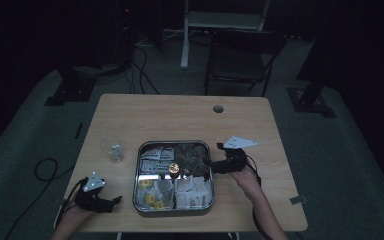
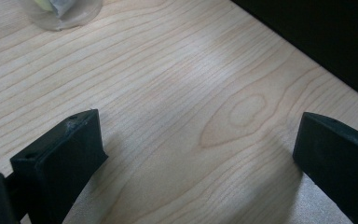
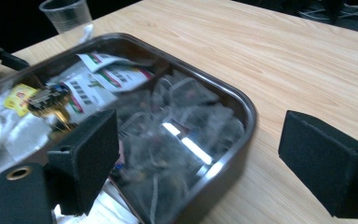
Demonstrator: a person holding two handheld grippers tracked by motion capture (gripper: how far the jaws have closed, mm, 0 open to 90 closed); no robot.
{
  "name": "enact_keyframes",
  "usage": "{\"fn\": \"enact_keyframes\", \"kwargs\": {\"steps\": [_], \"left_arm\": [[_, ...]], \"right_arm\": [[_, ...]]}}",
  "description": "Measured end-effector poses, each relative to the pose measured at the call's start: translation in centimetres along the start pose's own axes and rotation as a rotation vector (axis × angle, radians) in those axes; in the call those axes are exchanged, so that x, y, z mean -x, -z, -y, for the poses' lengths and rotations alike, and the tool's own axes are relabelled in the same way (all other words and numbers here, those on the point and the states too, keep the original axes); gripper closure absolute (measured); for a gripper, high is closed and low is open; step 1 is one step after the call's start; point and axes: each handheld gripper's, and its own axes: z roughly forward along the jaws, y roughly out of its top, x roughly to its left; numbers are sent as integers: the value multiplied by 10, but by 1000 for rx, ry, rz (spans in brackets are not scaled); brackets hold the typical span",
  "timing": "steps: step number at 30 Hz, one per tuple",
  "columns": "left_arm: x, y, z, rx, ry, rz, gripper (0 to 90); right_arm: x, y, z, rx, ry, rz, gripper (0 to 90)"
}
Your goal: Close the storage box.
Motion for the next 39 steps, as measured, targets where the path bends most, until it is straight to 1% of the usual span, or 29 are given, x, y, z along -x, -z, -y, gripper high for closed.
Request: {"fn": "enact_keyframes", "kwargs": {"steps": [3, 6, 11, 16, 20, 32, 39], "left_arm": [[0, 0, 0, 0, -1, -1, 23], [0, 0, 0, -1, -1, -2, 23], [0, 0, 0, 0, -1, -2, 23], [0, 0, 0, 0, -1, -2, 23], [0, 0, 0, -1, -1, -2, 23], [0, 0, 0, -1, -3, -4, 23], [0, 0, 0, -1, 0, -5, 23]], "right_arm": [[6, 6, 7, -3, -5, 24, 119], [12, 12, 15, 2, -21, 41, 119], [22, 21, 28, -4, -47, 78, 119], [29, 30, 40, -16, -60, 116, 119], [37, 41, 51, -14, -89, 147, 119], [51, 63, 77, -39, -124, 229, 119], [56, 75, 90, -26, -170, 264, 118]]}}
